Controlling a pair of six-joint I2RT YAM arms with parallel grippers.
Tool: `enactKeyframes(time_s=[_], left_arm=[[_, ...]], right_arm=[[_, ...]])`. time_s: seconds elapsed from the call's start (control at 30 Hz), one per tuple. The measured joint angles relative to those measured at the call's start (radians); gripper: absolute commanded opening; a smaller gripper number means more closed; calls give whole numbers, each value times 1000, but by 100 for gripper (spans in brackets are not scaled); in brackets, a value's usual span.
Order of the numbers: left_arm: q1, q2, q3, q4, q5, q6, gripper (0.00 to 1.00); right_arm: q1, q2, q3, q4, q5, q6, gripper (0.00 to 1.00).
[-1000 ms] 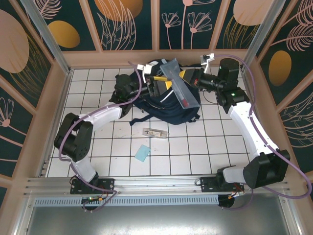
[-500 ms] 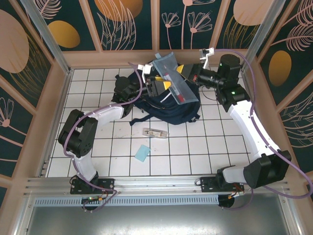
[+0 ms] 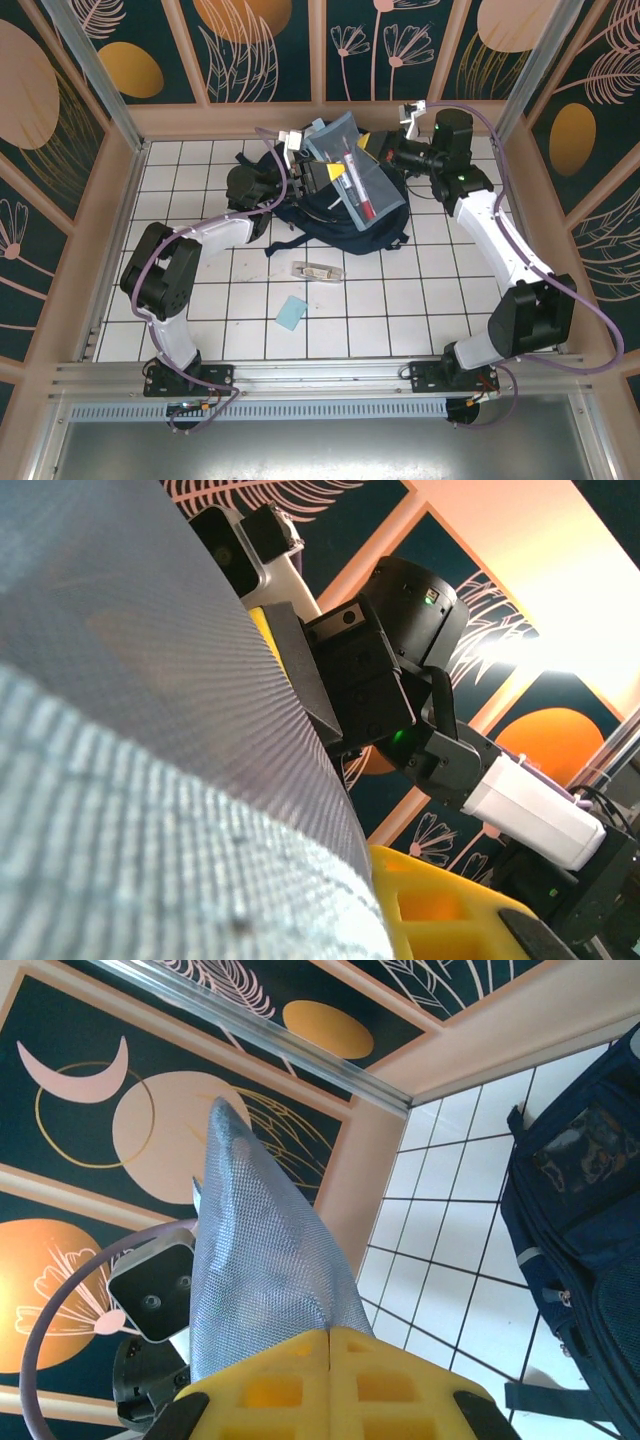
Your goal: Pack the student bag
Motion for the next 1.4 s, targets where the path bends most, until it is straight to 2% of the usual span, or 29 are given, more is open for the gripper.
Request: enactKeyframes(time_s=[0.03,0.17,0.23,0.3,0.4,0.53,0.83,1.03,1.23,1.33,1.4], left_arm=[[0,0,0,-10,-1,0,7],[0,0,0,-59,-15,16,0],[0,0,2,-89,-28,19,0],[0,0,6,-130,-50,22,0],[0,0,13,-169,-83,19,0],[0,12,32,-185,-144,-6,0],[4,13,60,-133,-314,-97,0],[6,37,70,-41,-355,-171,0],[6,71,63,17,-373,-229,0],[1,71,53,21,-373,-233,0],[-6,71,45,21,-373,-236,0]], right_arm=[[-1,2,0,0,0,0,0],[-3,3,0,2,4,0,0],[-5,3,0,0,8,-1,21],[-8,3,0,-5,16,-8,52],[-14,3,0,-6,29,-20,75],[-33,-24,-33,-18,50,-50,97],[-87,-182,-249,-7,47,-45,99],[-84,-200,-421,174,-14,83,99],[-56,-200,-452,350,-30,173,98],[-29,-200,-452,419,-29,190,93],[-12,-195,-448,446,-29,198,81]])
